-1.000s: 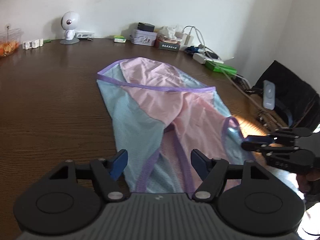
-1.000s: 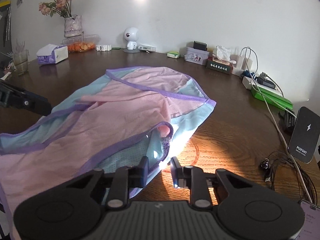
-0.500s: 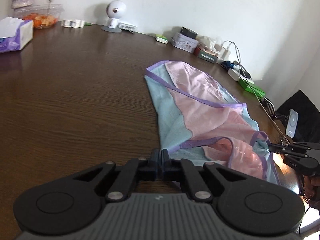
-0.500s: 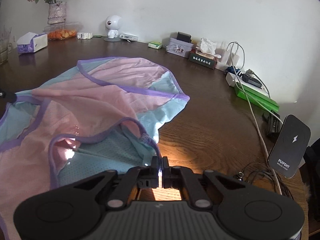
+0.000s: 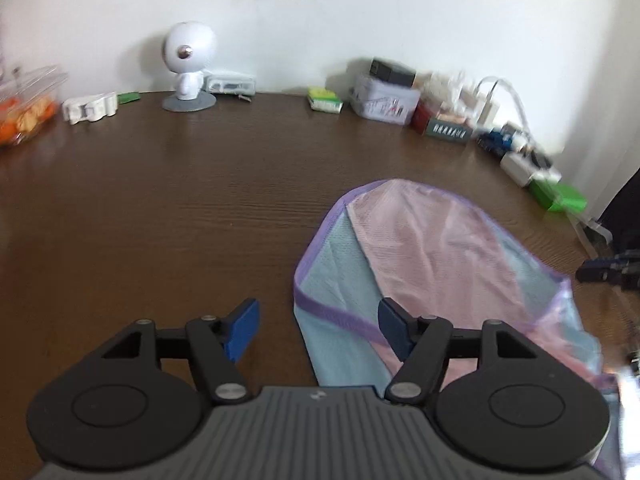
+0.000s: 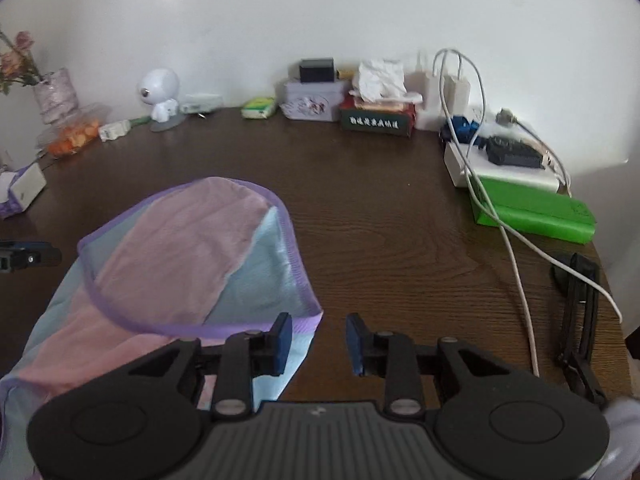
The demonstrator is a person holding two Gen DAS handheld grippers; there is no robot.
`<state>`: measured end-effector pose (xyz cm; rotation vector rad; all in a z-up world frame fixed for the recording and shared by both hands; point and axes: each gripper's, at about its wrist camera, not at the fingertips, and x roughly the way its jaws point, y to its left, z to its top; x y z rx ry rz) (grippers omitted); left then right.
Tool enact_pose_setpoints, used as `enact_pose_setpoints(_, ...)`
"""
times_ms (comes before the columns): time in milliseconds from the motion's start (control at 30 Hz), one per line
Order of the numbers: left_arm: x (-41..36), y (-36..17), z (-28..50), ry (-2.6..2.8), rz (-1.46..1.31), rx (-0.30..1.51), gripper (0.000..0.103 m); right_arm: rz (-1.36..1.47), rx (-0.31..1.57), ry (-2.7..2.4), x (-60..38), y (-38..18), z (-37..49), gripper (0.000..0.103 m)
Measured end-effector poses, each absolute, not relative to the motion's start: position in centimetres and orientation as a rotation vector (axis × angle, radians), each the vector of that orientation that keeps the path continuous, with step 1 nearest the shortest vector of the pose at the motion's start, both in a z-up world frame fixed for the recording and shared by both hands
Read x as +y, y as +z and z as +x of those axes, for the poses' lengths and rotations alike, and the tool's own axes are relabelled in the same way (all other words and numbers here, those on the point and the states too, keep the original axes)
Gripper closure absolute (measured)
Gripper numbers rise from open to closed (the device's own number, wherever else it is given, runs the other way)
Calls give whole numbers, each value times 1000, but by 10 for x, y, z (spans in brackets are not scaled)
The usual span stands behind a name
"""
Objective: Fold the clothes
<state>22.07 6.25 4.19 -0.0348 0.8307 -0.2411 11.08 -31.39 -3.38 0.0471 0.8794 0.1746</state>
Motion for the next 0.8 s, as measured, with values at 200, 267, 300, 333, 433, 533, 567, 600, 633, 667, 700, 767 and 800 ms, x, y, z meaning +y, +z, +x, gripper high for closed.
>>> enact_pose_setpoints(200,61,26,228,-209,4,804,88,-56,982,201,-291,-55,155,84)
enact_pose_setpoints(267,64,25,223,-202,22,787,98,-136,978,188,-276,-56,161,96)
enact_pose_setpoints(300,68,26,218,-201,20,781,101,-162,975,193,-267,-56,166,100)
enact_pose_setpoints(333,71,26,213,-200,18,774,101,-196,969,203,-257,-56,173,100)
enact_pose_setpoints(433,87,33,181,-156,32,731,101,-321,935,241,-215,-58,204,101)
enact_pose_setpoints(533,106,43,133,-96,24,708,101,-396,904,341,-165,-59,238,101)
enact_pose_setpoints(567,113,46,115,-68,16,709,101,-426,899,360,-145,-59,249,101)
enact_pose_setpoints(600,120,47,98,-39,10,711,101,-456,894,381,-125,-59,259,101)
enact_pose_setpoints(633,124,48,82,-5,3,714,101,-485,888,417,-103,-59,266,101)
enact_pose_setpoints(667,129,49,66,30,-11,719,101,-515,879,466,-78,-59,272,101)
enact_pose_setpoints(700,134,50,50,57,-35,722,101,-537,874,509,-56,-58,275,101)
enact_pose_setpoints(767,144,51,19,104,-98,724,101,-585,867,611,-6,-56,274,101)
enact_pose_setpoints(800,150,53,6,132,-132,725,101,-607,863,660,18,-56,273,101)
